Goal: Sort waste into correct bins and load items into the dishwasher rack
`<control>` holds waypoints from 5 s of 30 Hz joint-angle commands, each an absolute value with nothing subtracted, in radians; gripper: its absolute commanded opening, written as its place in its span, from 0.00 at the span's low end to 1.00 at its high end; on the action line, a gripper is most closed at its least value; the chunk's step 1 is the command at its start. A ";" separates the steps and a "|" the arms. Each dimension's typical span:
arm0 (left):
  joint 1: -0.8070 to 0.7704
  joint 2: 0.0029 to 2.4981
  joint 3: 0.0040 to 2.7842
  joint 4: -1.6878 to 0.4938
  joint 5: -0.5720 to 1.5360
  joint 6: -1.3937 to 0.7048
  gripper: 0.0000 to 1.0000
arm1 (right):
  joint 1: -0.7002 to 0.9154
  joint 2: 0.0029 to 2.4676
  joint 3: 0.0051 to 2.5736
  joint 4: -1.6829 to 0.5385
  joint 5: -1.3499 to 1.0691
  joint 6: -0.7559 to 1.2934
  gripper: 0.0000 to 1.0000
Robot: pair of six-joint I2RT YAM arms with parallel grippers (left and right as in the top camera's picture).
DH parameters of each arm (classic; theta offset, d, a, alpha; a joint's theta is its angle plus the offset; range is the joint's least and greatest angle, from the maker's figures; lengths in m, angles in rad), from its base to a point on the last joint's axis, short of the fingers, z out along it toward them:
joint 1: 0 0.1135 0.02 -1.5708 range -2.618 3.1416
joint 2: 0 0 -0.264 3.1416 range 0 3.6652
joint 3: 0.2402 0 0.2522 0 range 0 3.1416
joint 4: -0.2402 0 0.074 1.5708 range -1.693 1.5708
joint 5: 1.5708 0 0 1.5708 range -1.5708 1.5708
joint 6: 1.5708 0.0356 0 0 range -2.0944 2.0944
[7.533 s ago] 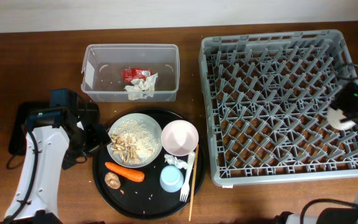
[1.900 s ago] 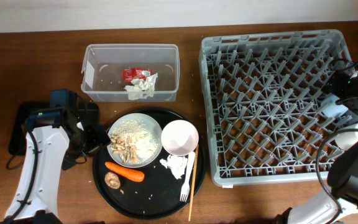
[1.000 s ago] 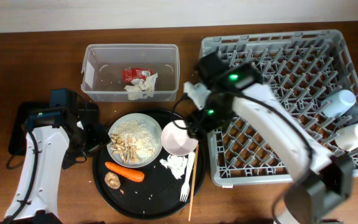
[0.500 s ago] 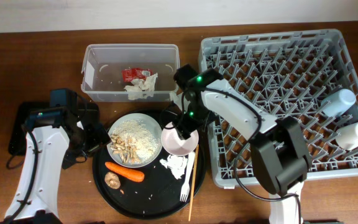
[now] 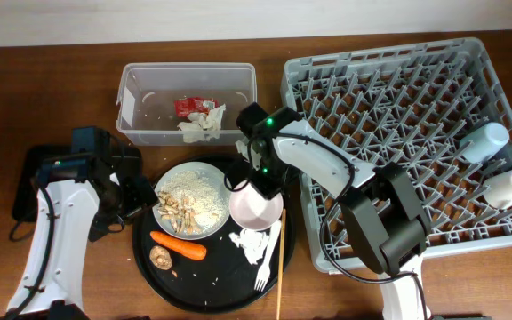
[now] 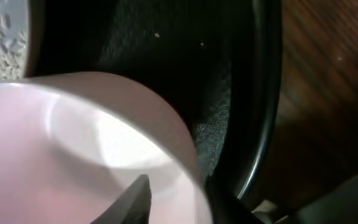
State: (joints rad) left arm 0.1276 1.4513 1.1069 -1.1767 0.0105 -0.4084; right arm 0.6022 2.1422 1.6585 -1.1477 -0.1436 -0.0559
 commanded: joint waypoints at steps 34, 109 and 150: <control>0.134 1.457 1.101 -1.178 0.004 -0.395 0.99 | 0.348 1.610 1.821 -1.230 1.261 0.354 0.04; 0.134 1.457 1.101 -1.157 0.007 -0.395 0.99 | 0.114 1.709 1.763 -1.220 0.549 0.408 0.92; -0.103 1.457 1.101 -1.031 0.091 -0.297 0.99 | 0.435 1.462 1.364 -1.184 0.001 0.511 0.93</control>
State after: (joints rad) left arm 0.0166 1.4517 1.1061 -1.0744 0.0723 -0.3279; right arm 0.5632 1.5356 1.3518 -1.1347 -0.0444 0.4919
